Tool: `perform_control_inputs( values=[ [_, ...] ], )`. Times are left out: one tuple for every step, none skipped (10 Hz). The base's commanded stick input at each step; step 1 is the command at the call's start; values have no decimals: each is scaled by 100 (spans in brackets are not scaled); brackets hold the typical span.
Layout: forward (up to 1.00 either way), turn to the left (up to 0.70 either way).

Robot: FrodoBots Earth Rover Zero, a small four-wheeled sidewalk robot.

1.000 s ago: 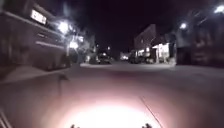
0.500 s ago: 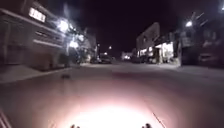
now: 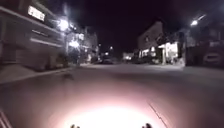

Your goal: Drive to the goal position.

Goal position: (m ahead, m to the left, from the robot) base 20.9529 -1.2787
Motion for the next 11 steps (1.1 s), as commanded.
perform_control_inputs(
  values=[
    [85, 0],
    [85, 0],
    [85, 0],
    [85, 0],
    [85, 0],
    [85, 0],
    [85, 0],
    [85, 0],
    [85, 0],
    [85, 0],
    [85, -33]
  ],
)
